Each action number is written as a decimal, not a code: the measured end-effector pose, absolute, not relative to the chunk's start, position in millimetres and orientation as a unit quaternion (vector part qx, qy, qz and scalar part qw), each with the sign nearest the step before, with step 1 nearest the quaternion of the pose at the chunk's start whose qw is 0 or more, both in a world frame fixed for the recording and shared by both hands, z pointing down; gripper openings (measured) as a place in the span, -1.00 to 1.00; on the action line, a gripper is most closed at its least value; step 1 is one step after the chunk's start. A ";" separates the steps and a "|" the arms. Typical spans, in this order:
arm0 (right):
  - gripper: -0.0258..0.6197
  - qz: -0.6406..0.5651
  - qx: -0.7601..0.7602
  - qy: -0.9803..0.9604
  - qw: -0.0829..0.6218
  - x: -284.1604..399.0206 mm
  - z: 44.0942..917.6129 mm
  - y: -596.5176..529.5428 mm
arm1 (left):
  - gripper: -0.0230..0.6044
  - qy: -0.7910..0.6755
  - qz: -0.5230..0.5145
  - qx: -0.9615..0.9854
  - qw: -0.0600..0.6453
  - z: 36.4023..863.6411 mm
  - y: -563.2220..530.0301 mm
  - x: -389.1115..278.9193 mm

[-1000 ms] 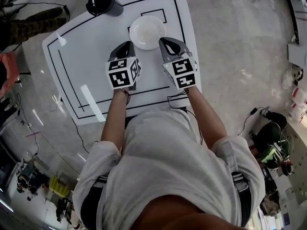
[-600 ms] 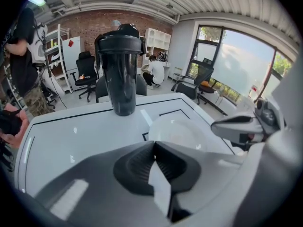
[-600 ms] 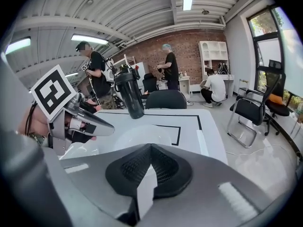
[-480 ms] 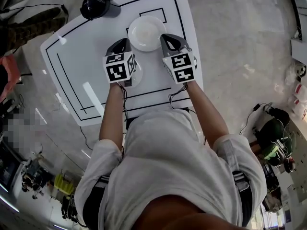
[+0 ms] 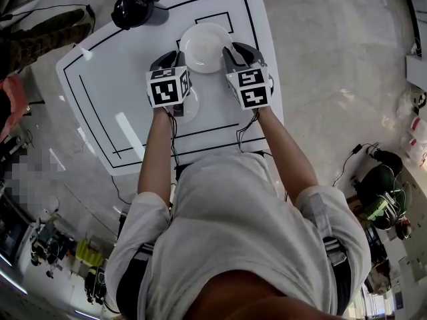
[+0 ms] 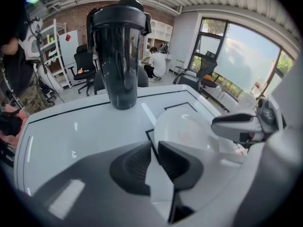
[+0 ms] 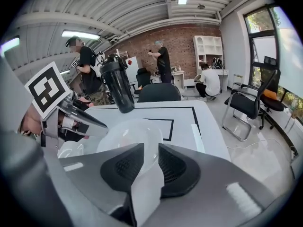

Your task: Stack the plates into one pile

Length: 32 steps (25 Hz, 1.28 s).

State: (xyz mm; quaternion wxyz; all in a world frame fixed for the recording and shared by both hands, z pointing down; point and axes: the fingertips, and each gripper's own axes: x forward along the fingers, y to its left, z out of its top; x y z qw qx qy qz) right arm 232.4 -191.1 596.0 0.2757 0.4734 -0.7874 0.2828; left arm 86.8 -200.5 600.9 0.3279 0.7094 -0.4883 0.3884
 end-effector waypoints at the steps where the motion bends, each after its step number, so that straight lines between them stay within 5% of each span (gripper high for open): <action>1: -0.60 0.286 0.474 -0.785 0.277 233.1 597.3 -191.3 | -0.77 -0.489 0.388 0.709 0.329 600.2 -201.3 87.0; 15: -0.50 0.305 0.474 -0.774 0.288 231.6 608.7 -191.9 | -0.51 -0.454 0.370 0.712 0.386 610.4 -198.6 101.8; 32: -0.61 0.326 0.472 -0.780 0.251 219.9 588.3 -187.0 | -0.52 -0.465 0.378 0.707 0.374 597.1 -183.1 90.2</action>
